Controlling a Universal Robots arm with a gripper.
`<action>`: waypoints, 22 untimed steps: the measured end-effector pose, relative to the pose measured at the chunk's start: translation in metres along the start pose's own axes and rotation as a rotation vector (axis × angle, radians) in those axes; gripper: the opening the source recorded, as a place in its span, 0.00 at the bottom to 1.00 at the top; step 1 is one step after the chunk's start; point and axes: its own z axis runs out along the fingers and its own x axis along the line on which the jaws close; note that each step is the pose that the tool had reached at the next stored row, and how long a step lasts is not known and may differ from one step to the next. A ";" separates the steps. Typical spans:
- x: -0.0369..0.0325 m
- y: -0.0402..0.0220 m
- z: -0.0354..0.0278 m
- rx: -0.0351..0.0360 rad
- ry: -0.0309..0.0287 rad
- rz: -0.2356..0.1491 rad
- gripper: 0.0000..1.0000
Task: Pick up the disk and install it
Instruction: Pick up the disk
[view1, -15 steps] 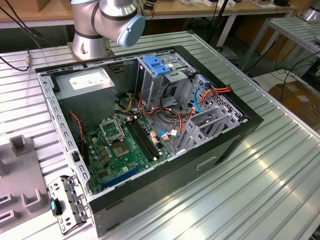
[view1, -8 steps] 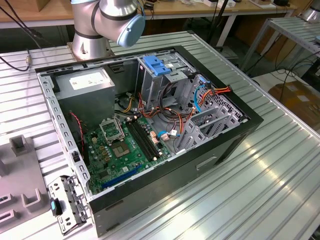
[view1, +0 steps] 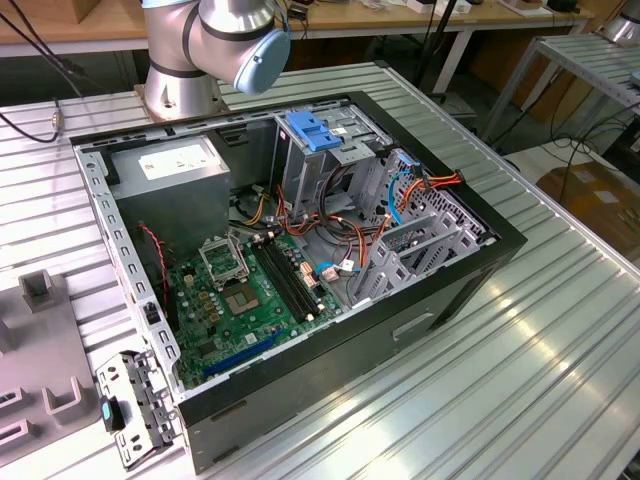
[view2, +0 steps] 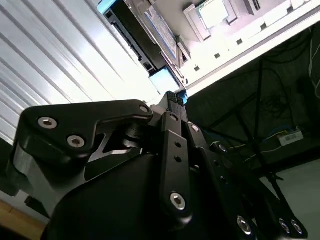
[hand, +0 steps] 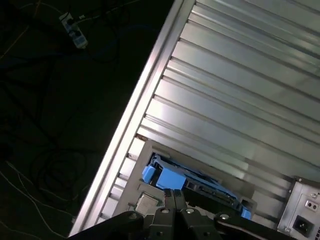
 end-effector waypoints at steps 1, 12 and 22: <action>0.0000 0.0000 0.0000 -0.0002 0.0014 -0.033 0.11; -0.0001 -0.0001 0.0004 -0.0020 0.0128 -0.296 0.11; -0.0002 -0.0002 0.0005 -0.0038 0.0234 -0.541 0.11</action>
